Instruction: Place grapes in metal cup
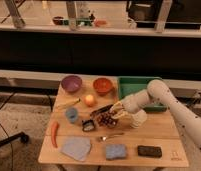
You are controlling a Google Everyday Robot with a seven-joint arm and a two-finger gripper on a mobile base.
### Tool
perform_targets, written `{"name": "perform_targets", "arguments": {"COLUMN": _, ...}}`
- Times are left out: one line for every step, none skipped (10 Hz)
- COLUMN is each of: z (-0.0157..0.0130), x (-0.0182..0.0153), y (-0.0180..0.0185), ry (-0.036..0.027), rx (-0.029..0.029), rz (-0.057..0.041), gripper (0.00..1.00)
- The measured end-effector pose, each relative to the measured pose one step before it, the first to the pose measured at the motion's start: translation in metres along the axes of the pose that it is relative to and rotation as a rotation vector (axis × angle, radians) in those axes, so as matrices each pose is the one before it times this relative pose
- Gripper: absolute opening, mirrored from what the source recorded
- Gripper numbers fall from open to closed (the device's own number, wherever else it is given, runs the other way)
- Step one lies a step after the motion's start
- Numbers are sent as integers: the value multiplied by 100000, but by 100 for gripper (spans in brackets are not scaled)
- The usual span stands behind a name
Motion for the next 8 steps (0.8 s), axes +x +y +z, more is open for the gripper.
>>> {"name": "perform_targets", "arguments": {"z": 163, "x": 68, "y": 98, "ry": -372, "rx": -933, "rz": 647, "gripper": 20}}
{"name": "perform_targets", "arguments": {"z": 203, "x": 22, "y": 12, "ry": -309, "rx": -819, "rz": 398, "gripper": 20}}
{"name": "perform_targets", "arguments": {"z": 125, "x": -44, "y": -11, "ry": -132, "rx": -276, "rz": -53, "gripper": 20}}
{"name": "perform_targets", "arguments": {"z": -59, "x": 48, "y": 31, "ry": 22, "rx": 114, "rz": 110, "gripper": 21}}
{"name": "perform_targets", "arguments": {"z": -56, "x": 39, "y": 30, "ry": 35, "rx": 90, "rz": 73, "gripper": 24}}
{"name": "perform_targets", "arguments": {"z": 0, "x": 3, "y": 2, "ry": 2, "rx": -2, "rz": 9, "gripper": 35}}
{"name": "perform_targets", "arguments": {"z": 50, "x": -31, "y": -22, "ry": -29, "rx": -84, "rz": -69, "gripper": 45}}
{"name": "perform_targets", "arguments": {"z": 58, "x": -51, "y": -34, "ry": -25, "rx": -111, "rz": -102, "gripper": 53}}
